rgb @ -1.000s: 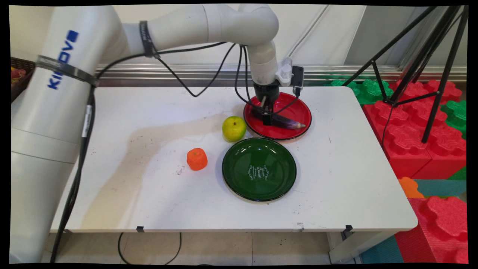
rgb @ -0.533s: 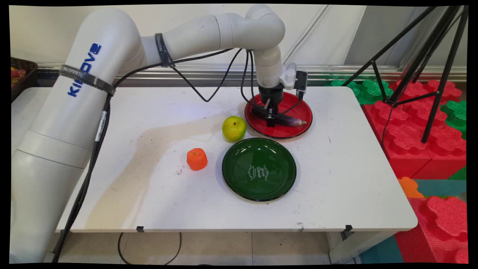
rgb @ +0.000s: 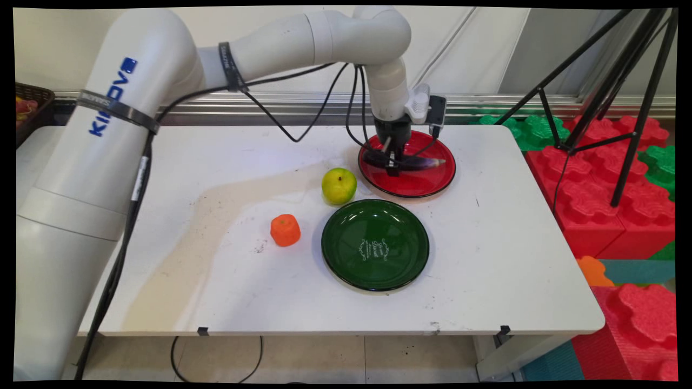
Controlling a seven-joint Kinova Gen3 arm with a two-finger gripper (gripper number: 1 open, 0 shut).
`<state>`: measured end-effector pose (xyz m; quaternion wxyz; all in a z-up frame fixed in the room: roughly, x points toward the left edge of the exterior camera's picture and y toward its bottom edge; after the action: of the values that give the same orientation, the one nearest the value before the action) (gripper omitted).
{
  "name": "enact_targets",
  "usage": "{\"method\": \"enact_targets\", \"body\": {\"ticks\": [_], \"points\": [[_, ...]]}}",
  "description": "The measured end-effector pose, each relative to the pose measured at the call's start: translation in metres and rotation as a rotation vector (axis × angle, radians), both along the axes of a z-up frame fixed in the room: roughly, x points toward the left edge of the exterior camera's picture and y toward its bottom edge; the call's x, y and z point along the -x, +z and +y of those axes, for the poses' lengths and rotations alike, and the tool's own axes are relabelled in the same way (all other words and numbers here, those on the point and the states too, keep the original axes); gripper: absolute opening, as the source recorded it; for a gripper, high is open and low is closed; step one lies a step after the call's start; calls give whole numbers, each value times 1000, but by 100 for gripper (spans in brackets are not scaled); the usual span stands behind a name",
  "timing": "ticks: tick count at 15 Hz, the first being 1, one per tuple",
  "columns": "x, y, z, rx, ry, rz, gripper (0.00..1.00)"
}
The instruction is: Place the picked object on the table
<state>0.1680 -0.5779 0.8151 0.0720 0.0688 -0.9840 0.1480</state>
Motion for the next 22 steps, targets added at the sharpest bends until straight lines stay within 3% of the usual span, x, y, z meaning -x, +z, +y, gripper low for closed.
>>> {"method": "enact_targets", "body": {"ticks": [13, 16, 22], "points": [[-48, 102, 54, 58, 2, -4, 0], [-80, 129, 77, 67, 41, 0, 0], [-138, 145, 114, 49, 188, 26, 0]]}}
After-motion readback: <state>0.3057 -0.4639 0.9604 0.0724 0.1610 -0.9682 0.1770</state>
